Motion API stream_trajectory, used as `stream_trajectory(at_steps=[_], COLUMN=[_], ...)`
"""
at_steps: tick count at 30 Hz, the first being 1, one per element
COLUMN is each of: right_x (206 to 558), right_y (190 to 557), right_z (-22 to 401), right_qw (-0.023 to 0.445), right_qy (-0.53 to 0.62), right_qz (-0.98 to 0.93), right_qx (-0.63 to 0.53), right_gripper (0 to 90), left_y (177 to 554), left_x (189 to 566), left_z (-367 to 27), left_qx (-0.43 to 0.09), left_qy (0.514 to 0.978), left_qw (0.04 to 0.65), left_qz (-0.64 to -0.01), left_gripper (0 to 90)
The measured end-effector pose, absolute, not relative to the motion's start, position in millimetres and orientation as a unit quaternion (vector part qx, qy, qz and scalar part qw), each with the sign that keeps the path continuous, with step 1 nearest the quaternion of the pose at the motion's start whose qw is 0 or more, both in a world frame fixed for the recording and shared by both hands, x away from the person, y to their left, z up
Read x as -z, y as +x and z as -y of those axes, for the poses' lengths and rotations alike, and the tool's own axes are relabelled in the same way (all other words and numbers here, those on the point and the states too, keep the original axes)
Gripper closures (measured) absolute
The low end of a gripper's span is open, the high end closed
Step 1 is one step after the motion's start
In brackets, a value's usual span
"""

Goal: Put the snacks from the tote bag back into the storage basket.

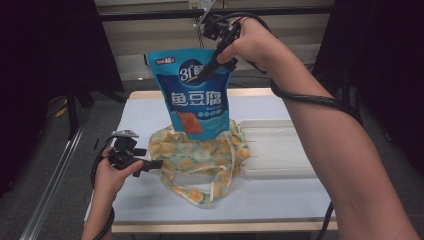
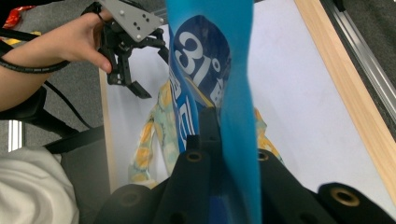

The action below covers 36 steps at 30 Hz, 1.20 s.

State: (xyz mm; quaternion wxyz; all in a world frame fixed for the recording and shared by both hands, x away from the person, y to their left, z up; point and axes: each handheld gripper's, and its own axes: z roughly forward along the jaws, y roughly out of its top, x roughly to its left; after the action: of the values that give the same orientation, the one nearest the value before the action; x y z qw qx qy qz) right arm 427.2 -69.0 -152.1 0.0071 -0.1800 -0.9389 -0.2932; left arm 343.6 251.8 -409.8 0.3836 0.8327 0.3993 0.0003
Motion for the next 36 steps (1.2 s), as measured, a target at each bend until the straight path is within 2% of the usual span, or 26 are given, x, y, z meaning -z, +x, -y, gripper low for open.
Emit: stream_trajectory(at_steps=[21, 36], right_x=[158.1, 164.1], right_y=[417.2, 409.3], right_z=[142.0, 176.8], right_qw=[-0.007, -0.009], right_qy=[-0.224, -0.243], right_qz=[0.935, 0.929], right_qx=[0.275, 0.279], right_gripper=[90.0, 90.0], left_y=[342.5, 343.3], left_x=[408.8, 409.8], left_z=[-247.3, -244.1], left_qx=[-0.008, -0.009], left_qy=[0.836, 0.841], left_qw=[0.377, 0.369], left_qz=[-0.400, -0.396], left_gripper=[5.9, 5.9])
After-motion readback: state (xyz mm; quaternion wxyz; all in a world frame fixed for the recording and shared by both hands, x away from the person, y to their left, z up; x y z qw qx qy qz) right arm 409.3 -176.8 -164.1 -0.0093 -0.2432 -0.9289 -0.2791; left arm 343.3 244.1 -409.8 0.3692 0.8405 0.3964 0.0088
